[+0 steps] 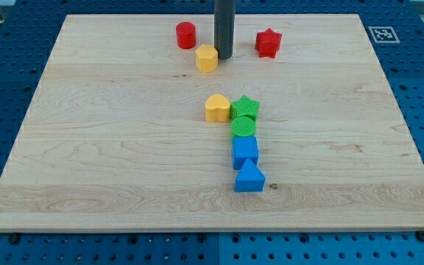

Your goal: Push the yellow hexagon to the bottom right side of the red circle

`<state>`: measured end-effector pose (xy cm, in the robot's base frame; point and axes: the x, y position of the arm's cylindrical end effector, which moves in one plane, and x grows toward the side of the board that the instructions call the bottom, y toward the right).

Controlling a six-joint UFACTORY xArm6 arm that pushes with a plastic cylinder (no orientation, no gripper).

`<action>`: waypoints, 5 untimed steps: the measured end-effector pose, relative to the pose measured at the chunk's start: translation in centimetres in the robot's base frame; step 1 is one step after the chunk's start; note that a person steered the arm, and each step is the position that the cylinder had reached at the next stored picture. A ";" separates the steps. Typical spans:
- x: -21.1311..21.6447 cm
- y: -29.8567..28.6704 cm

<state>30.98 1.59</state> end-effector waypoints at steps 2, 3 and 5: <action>0.2 -0.1; 0.6 -0.9; -0.8 -2.5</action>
